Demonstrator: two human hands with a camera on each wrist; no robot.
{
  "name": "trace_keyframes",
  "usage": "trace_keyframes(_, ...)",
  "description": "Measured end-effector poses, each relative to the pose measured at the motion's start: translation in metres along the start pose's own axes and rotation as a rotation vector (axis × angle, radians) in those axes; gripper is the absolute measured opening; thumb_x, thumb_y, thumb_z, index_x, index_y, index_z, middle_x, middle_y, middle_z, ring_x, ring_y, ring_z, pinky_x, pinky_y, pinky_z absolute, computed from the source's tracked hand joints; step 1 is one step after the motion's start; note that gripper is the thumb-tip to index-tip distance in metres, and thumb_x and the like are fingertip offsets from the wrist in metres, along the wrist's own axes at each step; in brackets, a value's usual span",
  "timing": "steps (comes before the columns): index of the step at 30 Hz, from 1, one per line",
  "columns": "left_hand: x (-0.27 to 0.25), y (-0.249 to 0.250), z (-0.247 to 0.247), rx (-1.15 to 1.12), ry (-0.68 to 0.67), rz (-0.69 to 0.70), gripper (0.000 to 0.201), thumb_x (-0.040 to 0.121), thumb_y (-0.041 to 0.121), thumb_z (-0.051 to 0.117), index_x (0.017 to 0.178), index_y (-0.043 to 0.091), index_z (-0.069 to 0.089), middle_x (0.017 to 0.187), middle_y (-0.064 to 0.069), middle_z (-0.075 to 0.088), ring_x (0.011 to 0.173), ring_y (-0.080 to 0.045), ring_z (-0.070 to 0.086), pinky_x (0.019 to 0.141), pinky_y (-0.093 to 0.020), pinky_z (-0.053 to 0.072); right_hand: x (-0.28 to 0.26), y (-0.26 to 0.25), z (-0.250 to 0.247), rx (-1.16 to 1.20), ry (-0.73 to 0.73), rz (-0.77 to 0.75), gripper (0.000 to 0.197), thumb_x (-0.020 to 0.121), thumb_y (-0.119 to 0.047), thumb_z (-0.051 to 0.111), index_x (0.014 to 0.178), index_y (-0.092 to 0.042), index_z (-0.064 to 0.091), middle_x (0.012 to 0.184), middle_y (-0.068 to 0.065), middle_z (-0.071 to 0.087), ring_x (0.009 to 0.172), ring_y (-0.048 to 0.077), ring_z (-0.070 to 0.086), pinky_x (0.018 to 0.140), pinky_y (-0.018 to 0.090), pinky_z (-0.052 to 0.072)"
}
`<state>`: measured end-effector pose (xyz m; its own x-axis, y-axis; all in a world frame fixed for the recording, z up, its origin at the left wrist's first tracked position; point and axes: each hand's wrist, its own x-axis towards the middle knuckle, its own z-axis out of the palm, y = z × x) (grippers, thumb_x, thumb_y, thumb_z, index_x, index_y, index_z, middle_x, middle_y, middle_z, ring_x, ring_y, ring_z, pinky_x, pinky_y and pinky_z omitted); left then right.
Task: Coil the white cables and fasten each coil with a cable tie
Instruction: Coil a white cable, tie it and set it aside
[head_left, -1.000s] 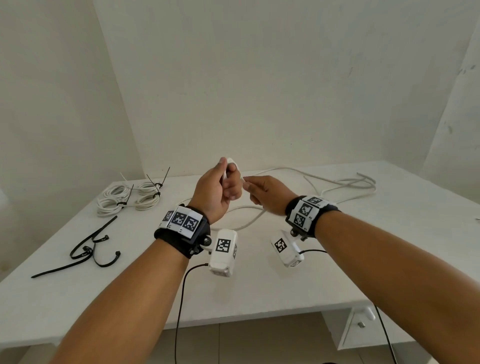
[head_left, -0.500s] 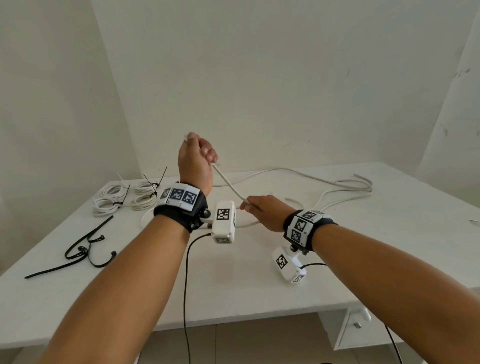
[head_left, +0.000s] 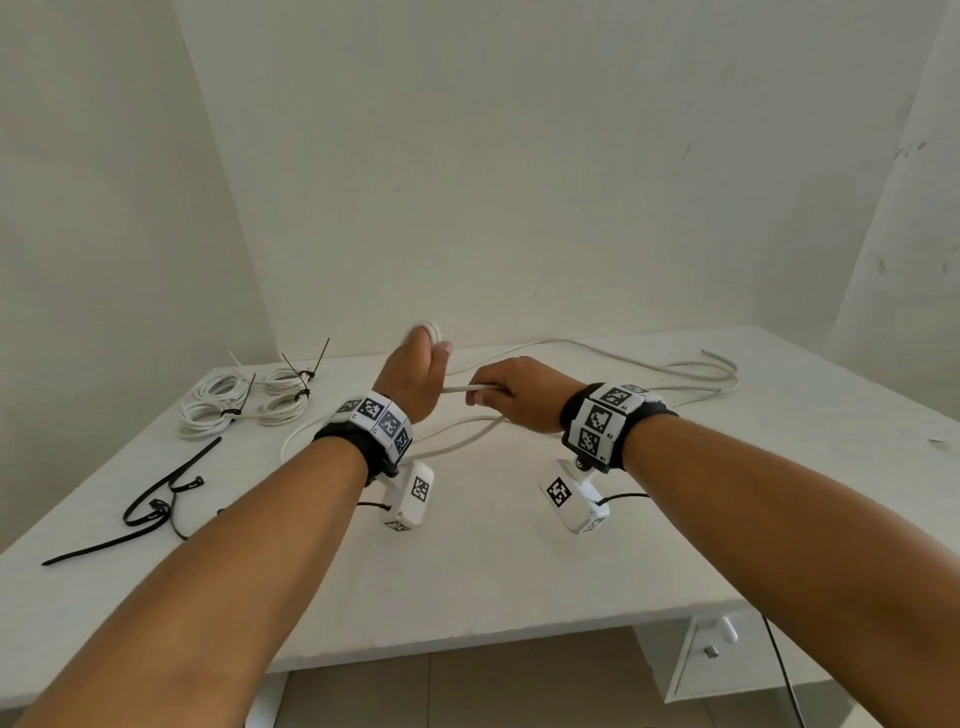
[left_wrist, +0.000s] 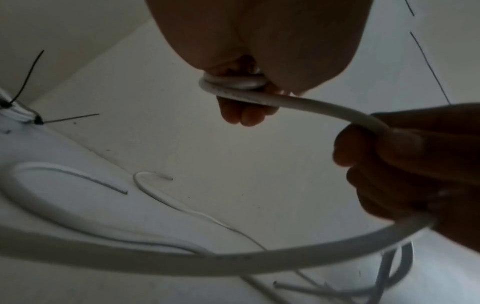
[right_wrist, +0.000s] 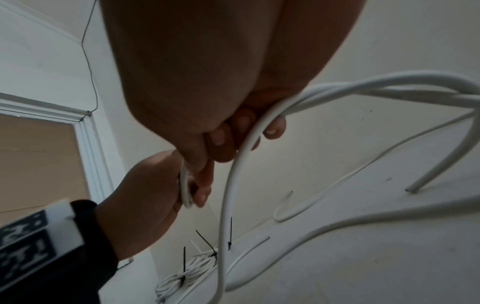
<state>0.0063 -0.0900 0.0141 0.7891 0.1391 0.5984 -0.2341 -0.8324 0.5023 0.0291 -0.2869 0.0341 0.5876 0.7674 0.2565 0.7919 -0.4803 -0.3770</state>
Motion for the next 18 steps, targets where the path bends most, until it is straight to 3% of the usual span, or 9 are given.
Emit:
trace_keyframes(3,-0.003,0.004,-0.002,0.195,-0.218,0.014,0.028,0.103,0.032,0.036,0.088,0.010,0.045,0.069,0.000,0.057,0.061,-0.020,0.051,0.062,-0.033,0.036,0.000,0.005,0.000,-0.021,0.034,0.021,0.011,0.094,-0.024,0.059,0.097,-0.021,0.069,0.071,-0.014,0.057,0.067,0.002,0.051,0.062,0.017,0.036)
trace_keyframes(5,-0.005,0.008,-0.003,0.179,-0.345,0.022,0.033,0.103,0.036,0.036,0.082,0.012,0.047,0.066,0.000,0.066,0.060,-0.015,0.055,0.065,-0.033,0.040,-0.001,0.007,0.000,-0.010,0.049,0.042,0.008,0.091,-0.021,0.061,0.092,-0.020,0.069,0.070,-0.014,0.056,0.066,0.003,0.050,0.062,0.017,0.037)
trace_keyframes(7,-0.006,0.013,-0.005,0.104,-0.415,0.022,0.043,0.100,0.046,0.043,0.072,0.014,0.044,0.060,0.002,0.060,0.056,-0.015,0.049,0.062,-0.033,0.039,-0.002,0.010,-0.002,0.008,0.049,0.058,0.005,0.089,-0.021,0.063,0.091,-0.019,0.068,0.076,-0.010,0.060,0.069,0.005,0.053,0.064,0.020,0.039)
trace_keyframes(9,-0.007,0.016,-0.009,0.115,-0.401,0.054,0.050,0.092,0.054,0.056,0.067,0.015,0.037,0.059,0.001,0.045,0.054,-0.015,0.037,0.056,-0.029,0.032,-0.001,0.014,-0.005,-0.007,0.016,0.090,0.006,0.088,-0.024,0.066,0.092,-0.020,0.067,0.078,-0.009,0.060,0.070,0.006,0.052,0.065,0.021,0.039)
trace_keyframes(12,-0.004,0.014,-0.015,0.177,-0.298,0.102,0.051,0.088,0.053,0.063,0.064,0.017,0.035,0.057,0.002,0.039,0.052,-0.015,0.032,0.052,-0.030,0.028,0.000,0.020,-0.008,-0.034,-0.029,0.116,0.025,0.085,-0.028,0.074,0.107,-0.023,0.064,0.083,-0.010,0.058,0.073,0.006,0.053,0.070,0.022,0.041)
trace_keyframes(16,-0.002,0.004,-0.019,0.142,-0.192,0.060,0.052,0.091,0.049,0.062,0.063,0.017,0.032,0.057,0.001,0.035,0.053,-0.019,0.031,0.054,-0.032,0.028,-0.001,0.034,-0.007,-0.047,0.029,0.156,0.061,0.083,-0.033,0.077,0.136,-0.024,0.049,0.127,-0.005,0.049,0.106,0.011,0.053,0.093,0.029,0.045)
trace_keyframes(18,-0.003,-0.002,-0.021,0.128,-0.161,0.016,0.052,0.091,0.048,0.062,0.064,0.016,0.031,0.058,-0.001,0.033,0.054,-0.020,0.030,0.054,-0.033,0.028,-0.004,0.044,-0.009,-0.031,0.076,0.213,0.058,0.083,-0.029,0.077,0.135,-0.023,0.051,0.133,-0.001,0.050,0.110,0.015,0.055,0.091,0.028,0.044)
